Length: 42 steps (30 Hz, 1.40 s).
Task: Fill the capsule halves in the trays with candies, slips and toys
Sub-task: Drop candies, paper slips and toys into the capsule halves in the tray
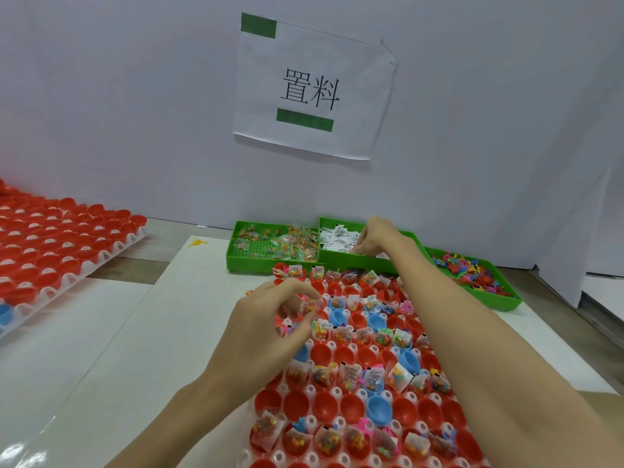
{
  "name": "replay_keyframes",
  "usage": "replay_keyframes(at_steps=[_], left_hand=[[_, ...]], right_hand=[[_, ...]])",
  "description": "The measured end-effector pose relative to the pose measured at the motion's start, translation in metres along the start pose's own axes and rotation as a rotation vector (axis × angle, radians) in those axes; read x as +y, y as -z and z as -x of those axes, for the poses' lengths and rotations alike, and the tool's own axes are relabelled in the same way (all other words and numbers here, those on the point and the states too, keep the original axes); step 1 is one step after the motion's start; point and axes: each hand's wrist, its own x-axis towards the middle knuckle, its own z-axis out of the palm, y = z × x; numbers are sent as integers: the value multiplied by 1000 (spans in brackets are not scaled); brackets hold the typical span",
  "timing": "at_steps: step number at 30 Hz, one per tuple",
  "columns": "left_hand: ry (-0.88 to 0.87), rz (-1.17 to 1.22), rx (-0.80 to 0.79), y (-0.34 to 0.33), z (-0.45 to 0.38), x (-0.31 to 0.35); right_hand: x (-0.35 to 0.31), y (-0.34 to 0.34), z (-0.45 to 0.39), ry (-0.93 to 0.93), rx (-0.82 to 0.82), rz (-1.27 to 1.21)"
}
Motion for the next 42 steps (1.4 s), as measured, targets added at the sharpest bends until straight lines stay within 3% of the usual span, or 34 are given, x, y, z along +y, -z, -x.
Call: replay_keyframes(at_steps=[8,15,19,25,31,42], left_hand=[[101,64,-3,3,-1,-1],[217,192,0,0,-3,3],[272,252,-19,-2,-3,8],[243,356,-78,-5,0,25],[240,529,-215,-13,8,35],[250,425,-152,-18,11,37]], right_hand=[[9,-9,3,35,188,-89],[35,-3,45,145,301,-535],[41,6,98,201,201,-880],[45,-11,198,377,13,-956],[43,-38,242,485,75,-1004],[47,-53,238,512,57,-1053]])
